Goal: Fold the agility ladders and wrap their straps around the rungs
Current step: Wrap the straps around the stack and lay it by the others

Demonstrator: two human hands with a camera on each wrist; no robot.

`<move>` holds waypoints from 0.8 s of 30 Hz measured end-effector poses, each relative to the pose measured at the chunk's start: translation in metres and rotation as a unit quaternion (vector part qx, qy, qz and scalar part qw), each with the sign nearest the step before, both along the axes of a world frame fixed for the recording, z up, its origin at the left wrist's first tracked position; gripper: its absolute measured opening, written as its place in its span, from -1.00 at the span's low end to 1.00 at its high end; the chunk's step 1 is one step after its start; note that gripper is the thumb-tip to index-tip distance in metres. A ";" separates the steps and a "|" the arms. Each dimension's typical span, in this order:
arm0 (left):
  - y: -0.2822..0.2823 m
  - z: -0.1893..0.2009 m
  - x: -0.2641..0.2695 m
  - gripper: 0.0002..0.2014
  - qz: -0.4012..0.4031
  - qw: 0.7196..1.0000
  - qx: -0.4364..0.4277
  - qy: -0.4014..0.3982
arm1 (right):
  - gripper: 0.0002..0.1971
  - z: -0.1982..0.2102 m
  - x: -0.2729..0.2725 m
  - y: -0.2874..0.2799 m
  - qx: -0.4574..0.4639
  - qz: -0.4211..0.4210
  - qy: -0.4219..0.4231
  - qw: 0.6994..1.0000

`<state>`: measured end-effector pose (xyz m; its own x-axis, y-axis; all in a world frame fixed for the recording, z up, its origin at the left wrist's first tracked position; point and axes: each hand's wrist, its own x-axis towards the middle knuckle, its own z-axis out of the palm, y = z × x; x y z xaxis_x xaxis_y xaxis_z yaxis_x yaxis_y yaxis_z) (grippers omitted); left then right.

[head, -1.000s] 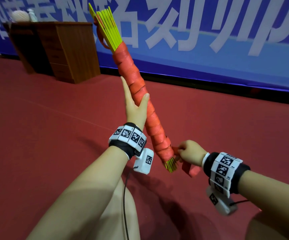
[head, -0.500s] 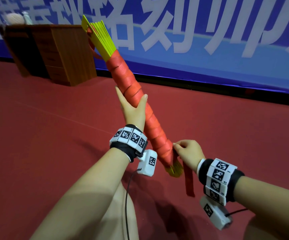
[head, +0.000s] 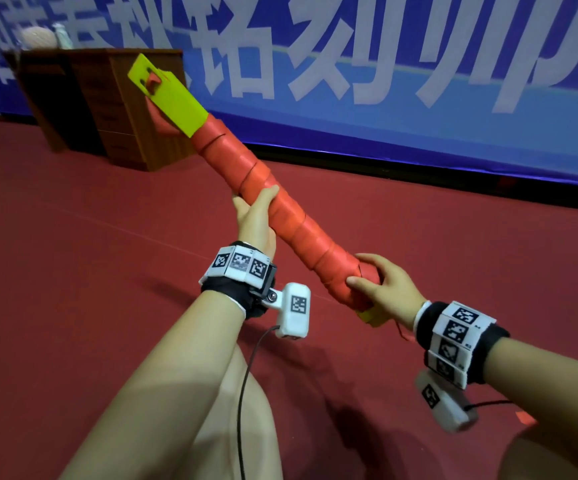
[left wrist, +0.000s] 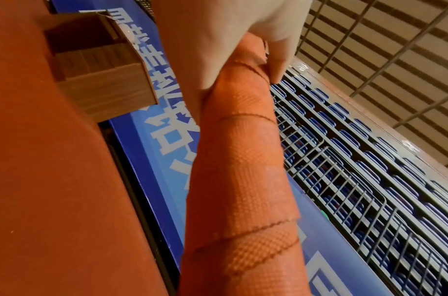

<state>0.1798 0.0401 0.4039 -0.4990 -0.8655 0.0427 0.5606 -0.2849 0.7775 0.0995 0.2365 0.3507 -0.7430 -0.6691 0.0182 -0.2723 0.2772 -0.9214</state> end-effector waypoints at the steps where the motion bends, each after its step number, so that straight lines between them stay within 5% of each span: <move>1: -0.002 0.000 0.002 -0.37 0.000 1.000 -0.006 0.014 | -0.57 0.002 -0.002 -0.001 -0.018 -0.003 -0.027 0.999; 4: -0.010 -0.004 0.003 -0.24 0.009 0.999 -0.014 0.048 | -0.55 -0.001 -0.006 -0.008 -0.063 -0.035 -0.005 0.997; 9: -0.008 -0.007 -0.001 -0.18 0.103 0.994 -0.029 -0.009 | -0.61 -0.008 0.000 -0.016 0.005 -0.073 0.219 0.973; 13: -0.005 -0.011 -0.006 -0.13 0.136 0.990 -0.022 -0.027 | -0.11 -0.017 0.005 -0.020 0.144 0.001 0.350 0.925; 15: -0.003 -0.011 -0.008 -0.16 0.116 0.993 -0.015 -0.022 | -0.14 -0.018 0.000 -0.021 0.163 -0.007 0.366 0.916; 17: -0.003 -0.010 -0.009 -0.23 0.068 0.998 -0.010 -0.006 | -0.29 -0.015 -0.008 -0.019 0.151 0.004 0.342 0.927; 21: -0.003 -0.005 -0.007 -0.28 -0.030 0.998 -0.057 0.002 | -0.59 -0.001 -0.021 -0.011 0.075 0.101 0.142 0.982; 24: 0.006 -0.004 -0.010 -0.22 -0.039 0.996 -0.079 0.009 | -0.77 0.002 -0.019 -0.007 0.033 0.184 0.007 0.982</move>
